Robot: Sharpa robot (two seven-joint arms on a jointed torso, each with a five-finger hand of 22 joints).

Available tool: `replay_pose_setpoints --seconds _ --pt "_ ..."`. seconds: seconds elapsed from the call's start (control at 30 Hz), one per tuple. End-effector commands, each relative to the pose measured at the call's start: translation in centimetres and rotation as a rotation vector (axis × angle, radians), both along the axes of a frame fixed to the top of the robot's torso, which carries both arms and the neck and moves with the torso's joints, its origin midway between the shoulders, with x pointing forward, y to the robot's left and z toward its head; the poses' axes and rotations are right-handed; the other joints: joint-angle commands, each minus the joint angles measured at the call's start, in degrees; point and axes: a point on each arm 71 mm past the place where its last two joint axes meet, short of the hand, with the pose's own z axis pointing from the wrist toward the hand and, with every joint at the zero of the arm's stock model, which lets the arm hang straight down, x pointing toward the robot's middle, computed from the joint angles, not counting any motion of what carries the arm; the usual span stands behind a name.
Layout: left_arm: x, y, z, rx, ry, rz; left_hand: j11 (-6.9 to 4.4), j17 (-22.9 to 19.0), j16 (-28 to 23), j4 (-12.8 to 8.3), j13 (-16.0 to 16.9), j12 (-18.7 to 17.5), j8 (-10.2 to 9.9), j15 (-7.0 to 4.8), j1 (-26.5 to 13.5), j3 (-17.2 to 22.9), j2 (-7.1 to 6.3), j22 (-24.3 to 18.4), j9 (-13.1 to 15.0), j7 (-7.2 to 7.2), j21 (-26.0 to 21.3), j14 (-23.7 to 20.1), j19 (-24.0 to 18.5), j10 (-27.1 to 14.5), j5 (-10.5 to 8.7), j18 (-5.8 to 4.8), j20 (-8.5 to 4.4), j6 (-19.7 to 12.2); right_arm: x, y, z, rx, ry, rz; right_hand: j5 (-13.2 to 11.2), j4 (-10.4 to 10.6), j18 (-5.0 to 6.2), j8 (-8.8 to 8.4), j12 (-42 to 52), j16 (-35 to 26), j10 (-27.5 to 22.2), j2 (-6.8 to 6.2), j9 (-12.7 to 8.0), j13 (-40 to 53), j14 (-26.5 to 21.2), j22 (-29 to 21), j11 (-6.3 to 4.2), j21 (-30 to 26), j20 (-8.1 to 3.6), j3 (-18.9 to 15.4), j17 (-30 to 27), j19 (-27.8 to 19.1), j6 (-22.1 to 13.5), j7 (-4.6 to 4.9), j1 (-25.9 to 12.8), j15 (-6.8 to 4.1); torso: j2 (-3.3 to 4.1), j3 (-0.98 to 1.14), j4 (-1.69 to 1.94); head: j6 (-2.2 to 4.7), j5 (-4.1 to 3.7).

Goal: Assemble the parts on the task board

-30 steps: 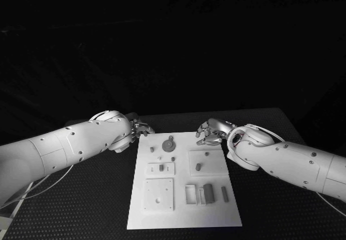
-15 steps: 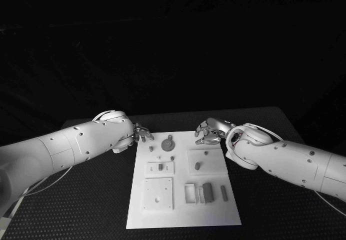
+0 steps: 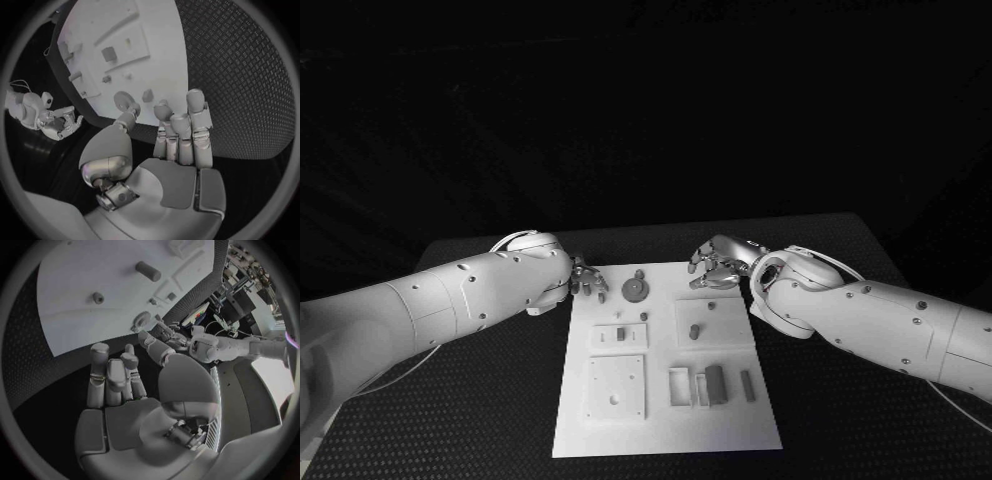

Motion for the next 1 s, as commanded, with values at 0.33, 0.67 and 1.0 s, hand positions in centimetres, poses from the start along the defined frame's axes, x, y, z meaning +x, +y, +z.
replay_pose_setpoints --seconds 0.33,0.67,1.0 --pt "0.01 -0.85 -0.29 -0.005 -0.005 -0.028 -0.1 -0.04 0.31 0.25 0.07 0.24 0.41 -0.11 0.06 -0.24 1.51 0.24 -0.14 0.5 -0.13 0.45 0.21 0.18 -0.16 0.92 -0.29 -0.23 0.0 0.23 -0.03 -0.009 -0.001 0.011 0.36 0.07 2.65 -0.35 0.26 -0.27 -0.35 -0.2 -0.05 -0.1 -0.39 0.64 0.0 -0.23 -0.23 0.31 -0.1 0.27 0.88 0.82 -0.53 -0.05 0.03 -0.05 0.0 0.17 -0.18" --pt "0.09 -0.96 -0.37 -0.002 0.001 -0.033 -0.11 -0.07 0.4 -0.05 0.09 0.32 0.42 -0.14 0.43 -0.24 2.11 0.39 -0.24 0.48 -0.12 0.46 0.25 0.18 -0.16 0.89 -0.31 -0.27 0.01 0.31 -0.04 -0.009 -0.001 0.013 0.36 0.07 2.65 -0.35 0.29 -0.27 -0.36 -0.19 -0.04 -0.13 -0.39 0.64 0.0 -0.24 -0.23 0.32 -0.1 0.28 0.9 0.82 -0.54 -0.05 0.04 0.0 0.05 0.05 -0.3" --pt "0.07 -1.04 -0.68 0.003 0.005 -0.03 -0.09 -0.13 0.51 -0.74 0.1 0.4 0.47 -0.12 0.99 -0.41 2.66 0.62 -0.35 0.5 -0.1 0.44 0.28 0.16 -0.16 0.81 -0.31 -0.28 0.01 0.33 -0.05 -0.009 0.0 0.012 0.36 0.07 2.65 -0.34 0.32 -0.27 -0.37 -0.18 -0.04 -0.17 -0.38 0.65 0.0 -0.25 -0.23 0.32 -0.1 0.29 0.92 0.82 -0.54 -0.05 0.02 -0.02 0.03 0.04 -0.37"
